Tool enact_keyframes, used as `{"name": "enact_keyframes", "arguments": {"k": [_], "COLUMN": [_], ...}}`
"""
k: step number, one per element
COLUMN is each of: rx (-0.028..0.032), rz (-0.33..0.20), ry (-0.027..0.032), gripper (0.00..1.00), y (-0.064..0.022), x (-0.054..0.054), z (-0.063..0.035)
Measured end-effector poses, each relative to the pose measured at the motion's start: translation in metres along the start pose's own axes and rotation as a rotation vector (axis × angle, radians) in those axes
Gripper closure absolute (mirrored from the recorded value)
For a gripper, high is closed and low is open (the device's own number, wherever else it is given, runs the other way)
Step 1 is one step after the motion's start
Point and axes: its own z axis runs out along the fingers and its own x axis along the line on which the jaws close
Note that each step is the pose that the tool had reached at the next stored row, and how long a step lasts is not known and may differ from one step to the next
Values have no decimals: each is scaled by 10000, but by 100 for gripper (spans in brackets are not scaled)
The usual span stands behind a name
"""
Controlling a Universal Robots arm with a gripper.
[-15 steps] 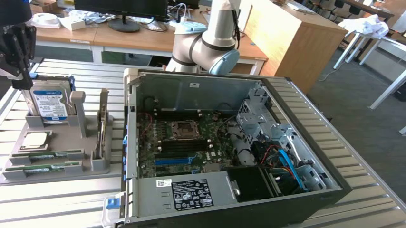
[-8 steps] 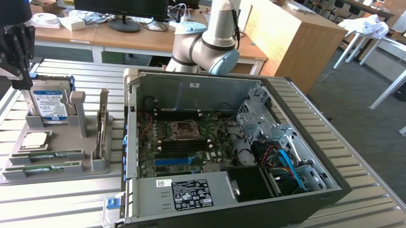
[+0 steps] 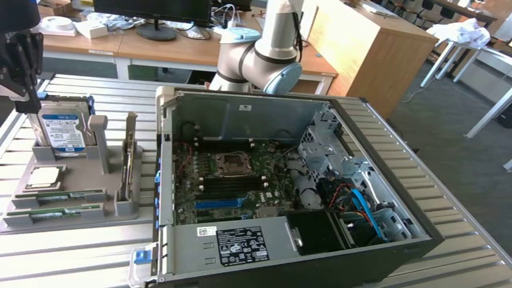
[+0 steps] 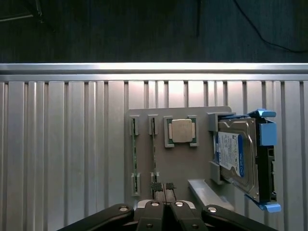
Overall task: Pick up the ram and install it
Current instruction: 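Pick up the ram and move it above insertion slot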
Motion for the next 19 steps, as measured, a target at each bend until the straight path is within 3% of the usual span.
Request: {"name": "enact_keyframes", "arguments": {"k": [9,19], "rx": [4,132], "rz": [-126,-212], "ry": [6,7], "gripper": [90,90], "y": [0,-1], "x": [0,0], "z": [0,5]}}
